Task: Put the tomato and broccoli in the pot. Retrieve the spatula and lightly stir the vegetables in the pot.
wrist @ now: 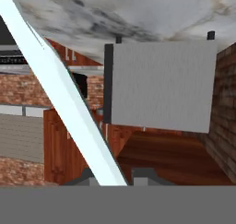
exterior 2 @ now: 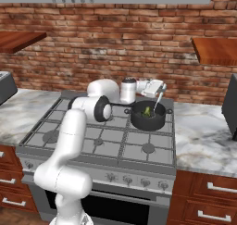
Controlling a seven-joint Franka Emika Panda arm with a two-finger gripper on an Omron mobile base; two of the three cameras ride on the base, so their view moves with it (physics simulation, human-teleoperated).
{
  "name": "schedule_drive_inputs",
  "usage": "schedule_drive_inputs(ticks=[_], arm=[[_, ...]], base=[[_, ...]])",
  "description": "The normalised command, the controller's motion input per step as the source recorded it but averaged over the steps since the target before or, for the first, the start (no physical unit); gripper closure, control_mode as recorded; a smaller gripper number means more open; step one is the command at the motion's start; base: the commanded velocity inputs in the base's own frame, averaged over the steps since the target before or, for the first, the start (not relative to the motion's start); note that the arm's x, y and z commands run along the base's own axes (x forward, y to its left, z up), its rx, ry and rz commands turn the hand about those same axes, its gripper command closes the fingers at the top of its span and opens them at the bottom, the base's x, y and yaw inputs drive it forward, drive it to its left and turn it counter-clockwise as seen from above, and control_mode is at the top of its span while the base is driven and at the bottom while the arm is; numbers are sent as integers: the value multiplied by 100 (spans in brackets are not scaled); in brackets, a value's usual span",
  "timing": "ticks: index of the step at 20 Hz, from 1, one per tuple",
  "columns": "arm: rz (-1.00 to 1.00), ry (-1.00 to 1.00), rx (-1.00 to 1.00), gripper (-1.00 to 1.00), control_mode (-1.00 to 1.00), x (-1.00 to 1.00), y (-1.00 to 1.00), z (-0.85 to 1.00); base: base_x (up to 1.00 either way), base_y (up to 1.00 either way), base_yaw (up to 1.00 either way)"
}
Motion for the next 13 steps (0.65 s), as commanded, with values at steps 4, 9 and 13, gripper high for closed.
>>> schedule_drive_inputs(ticks=[4, 9, 13], arm=[[-7, 0, -7, 100, -100, 51, 0, -12], [-4, -6, -1, 100, -100, 21, 0, 0], [-1, -17, 0, 100, -100, -6, 2, 0]], base=[[0, 0, 0], [0, 0, 0], [0, 0, 0]])
